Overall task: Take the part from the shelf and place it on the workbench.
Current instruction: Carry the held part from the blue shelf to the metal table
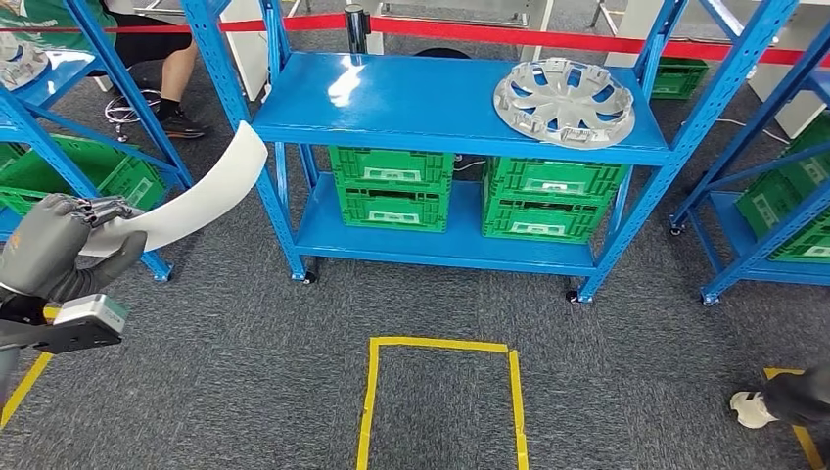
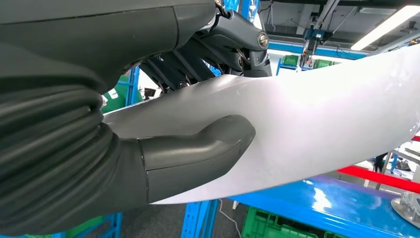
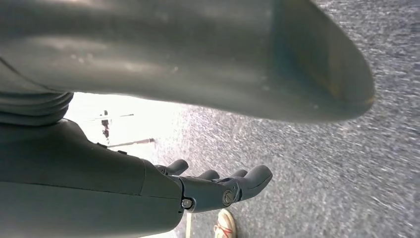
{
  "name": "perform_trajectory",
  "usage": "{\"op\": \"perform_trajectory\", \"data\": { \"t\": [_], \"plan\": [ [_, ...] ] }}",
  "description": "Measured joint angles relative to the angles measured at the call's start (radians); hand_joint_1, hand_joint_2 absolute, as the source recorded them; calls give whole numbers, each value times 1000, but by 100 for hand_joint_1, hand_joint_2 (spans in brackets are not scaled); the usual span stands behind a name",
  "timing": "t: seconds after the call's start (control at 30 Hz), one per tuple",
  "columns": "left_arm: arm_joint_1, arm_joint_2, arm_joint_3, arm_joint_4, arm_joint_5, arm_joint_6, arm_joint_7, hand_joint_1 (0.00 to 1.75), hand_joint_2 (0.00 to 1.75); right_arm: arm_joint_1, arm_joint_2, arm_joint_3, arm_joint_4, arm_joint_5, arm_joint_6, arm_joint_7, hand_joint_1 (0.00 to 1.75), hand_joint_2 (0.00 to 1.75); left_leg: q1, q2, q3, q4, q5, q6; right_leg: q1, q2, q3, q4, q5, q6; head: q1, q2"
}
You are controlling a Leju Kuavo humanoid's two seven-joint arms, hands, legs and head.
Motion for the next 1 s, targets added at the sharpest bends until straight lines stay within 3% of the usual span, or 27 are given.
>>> {"op": "perform_trajectory", "data": {
  "t": [0.07,0.17,0.23,0.37,0.4,0.43,0.47,0.53,0.57,0.67,0.73,0.8,0.87,0.9,0.93,1.0],
  "plan": [
    [-4,-1,-1,3,0,-2,-4,175,175,-3,-4,0,0,-2,-2,0,0,0,-2,-8,-2,3,-1,-8,3,9,48,-99,29,-8,0,0],
    [-15,-2,-5,10,0,-4,-7,175,175,-9,-8,0,0,-5,-3,0,0,0,-1,-15,-5,-1,1,-26,5,1,54,-118,35,-23,0,0],
    [-22,-1,-8,13,0,-4,-7,175,175,-12,-9,0,0,-5,-2,0,0,0,0,-1,-18,25,-18,-39,2,-6,58,-127,42,-36,-3,0],
    [-30,-1,-19,22,0,-6,-10,175,175,-11,-9,0,0,-8,-3,0,0,0,8,27,-121,248,-123,-62,0,-19,61,-131,43,-44,-6,0],
    [-31,-1,-22,24,0,-9,-10,175,175,-11,-9,0,0,-8,-3,0,0,0,10,29,-132,272,-124,-65,0,-23,61,-131,42,-44,-6,0],
    [-33,-1,-24,27,1,-11,-10,175,175,-11,-9,0,0,-9,-3,0,0,0,12,31,-124,256,-106,-66,-1,-27,63,-130,41,-43,-6,0],
    [-35,0,-27,29,3,-14,-10,175,175,-11,-9,0,0,-9,-3,0,0,0,13,34,-95,202,-73,-67,-1,-30,64,-129,40,-41,-5,0],
    [-39,0,-31,32,7,-16,-11,175,175,-11,-9,0,0,-10,-3,0,0,0,11,51,-23,62,-21,-61,0,-37,67,-126,35,-33,-6,0],
    [-40,0,-33,33,9,-16,-11,175,175,-10,-10,0,0,-9,-3,0,0,0,9,56,0,18,-10,-54,2,-39,67,-125,34,-27,-5,0],
    [-40,0,-39,37,9,-17,-15,175,175,-9,-10,0,0,-9,-5,0,0,0,4,47,9,-5,-7,-28,4,-49,67,-126,33,-10,-4,0],
    [-44,0,-43,39,9,-18,-17,175,175,-8,-10,0,0,-9,-8,0,0,0,5,39,10,-11,-1,-14,1,-43,61,-107,19,1,-4,0],
    [-52,-1,-47,42,9,-20,-16,175,175,-8,-11,0,0,-9,-9,0,0,0,7,33,10,-15,3,-4,-1,-24,18,-18,-31,8,-2,0],
    [-57,-4,-51,48,9,-22,-16,175,175,-6,-13,0,0,-9,-11,0,0,0,5,26,8,-15,3,1,0,-15,-50,112,-85,11,-1,0],
    [-58,-5,-53,51,9,-23,-16,175,175,-3,-13,0,0,-9,-11,0,0,0,4,21,7,-14,3,1,0,-14,-71,149,-91,10,-1,0],
    [-58,-7,-56,54,9,-24,-17,175,175,-1,-14,0,0,-9,-12,1,0,0,4,17,7,-12,2,1,0,-13,-74,149,-77,9,0,0],
    [-65,-8,-61,60,9,-28,-19,175,175,1,-14,0,0,-9,-12,2,0,0,4,8,7,-8,1,-1,0,-9,-23,38,-10,4,0,0]
  ]
}}
